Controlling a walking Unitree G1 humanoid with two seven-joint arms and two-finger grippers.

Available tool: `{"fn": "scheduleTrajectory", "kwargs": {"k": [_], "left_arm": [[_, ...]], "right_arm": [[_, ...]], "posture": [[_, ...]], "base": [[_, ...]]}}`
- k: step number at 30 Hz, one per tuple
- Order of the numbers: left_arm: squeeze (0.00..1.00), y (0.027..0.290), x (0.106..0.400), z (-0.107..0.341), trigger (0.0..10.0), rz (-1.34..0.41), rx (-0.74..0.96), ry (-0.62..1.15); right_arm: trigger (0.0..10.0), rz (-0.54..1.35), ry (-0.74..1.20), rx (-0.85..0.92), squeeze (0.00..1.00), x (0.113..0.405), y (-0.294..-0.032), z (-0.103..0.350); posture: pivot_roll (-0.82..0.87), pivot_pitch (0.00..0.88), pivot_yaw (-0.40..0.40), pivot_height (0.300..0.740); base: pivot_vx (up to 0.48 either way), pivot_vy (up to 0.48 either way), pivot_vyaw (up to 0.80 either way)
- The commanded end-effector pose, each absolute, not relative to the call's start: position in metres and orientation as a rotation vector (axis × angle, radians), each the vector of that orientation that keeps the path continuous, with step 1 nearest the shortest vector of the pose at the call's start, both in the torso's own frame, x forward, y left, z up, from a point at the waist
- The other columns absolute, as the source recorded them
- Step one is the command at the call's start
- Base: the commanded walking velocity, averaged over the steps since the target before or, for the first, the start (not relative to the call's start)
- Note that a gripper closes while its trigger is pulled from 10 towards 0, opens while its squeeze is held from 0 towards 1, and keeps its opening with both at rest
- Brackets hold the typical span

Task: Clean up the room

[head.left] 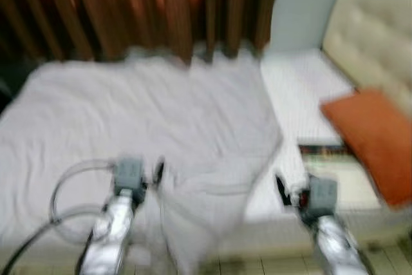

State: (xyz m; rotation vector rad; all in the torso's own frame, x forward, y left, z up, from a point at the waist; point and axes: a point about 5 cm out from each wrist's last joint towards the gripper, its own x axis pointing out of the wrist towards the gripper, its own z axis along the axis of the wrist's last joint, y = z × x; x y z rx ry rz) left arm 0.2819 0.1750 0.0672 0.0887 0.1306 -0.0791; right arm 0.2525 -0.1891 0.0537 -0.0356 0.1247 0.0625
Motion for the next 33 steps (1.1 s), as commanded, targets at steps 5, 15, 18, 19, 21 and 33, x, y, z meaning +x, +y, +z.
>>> {"fn": "scheduleTrajectory", "kwargs": {"k": [5, 15, 18, 19, 21, 33], "left_arm": [[0.0, 0.167, 0.295, 0.069, 10.0, -0.131, 0.087, 0.151], [0.0, 0.17, 0.305, 0.05, 10.0, -0.134, 0.137, 0.267], [0.0, 0.167, 0.312, 0.031, 10.0, -0.119, 0.097, 0.385], [0.0, 0.163, 0.312, 0.026, 10.0, -0.126, 0.084, 0.411], [0.0, 0.155, 0.313, 0.02, 10.0, -0.127, 0.086, 0.447], [0.0, 0.167, 0.32, 0.024, 10.0, 0.084, -0.037, 0.382]], "right_arm": [[10.0, 0.041, 0.155, -0.063, 0.0, 0.246, -0.201, 0.05], [10.0, 0.032, 0.185, -0.071, 0.0, 0.227, -0.203, 0.048], [10.0, 0.029, 0.202, -0.074, 0.0, 0.214, -0.205, 0.051], [10.0, 0.033, 0.208, -0.081, 0.0, 0.21, -0.206, 0.053], [10.0, 0.045, 0.2, -0.107, 0.0, 0.205, -0.208, 0.063], [10.0, 0.082, 0.349, -0.165, 0.0, 0.13, -0.213, 0.087]], "posture": [[-0.08, 0.025, 0.024, 0.74], [-0.13, 0.133, 0.028, 0.74], [-0.18, 0.2, 0.009, 0.74], [-0.23, 0.22, 0.003, 0.74], [-0.29, 0.276, -0.024, 0.74], [-0.4, 0.544, -0.132, 0.74]], "base": [[0.403, 0.26, -0.32], [0.24, 0.127, -0.32], [0.0, 0.0, 0.0], [0.0, 0.0, 0.0], [0.0, 0.0, 0.0], [0.0, 0.0, 0.0]]}}
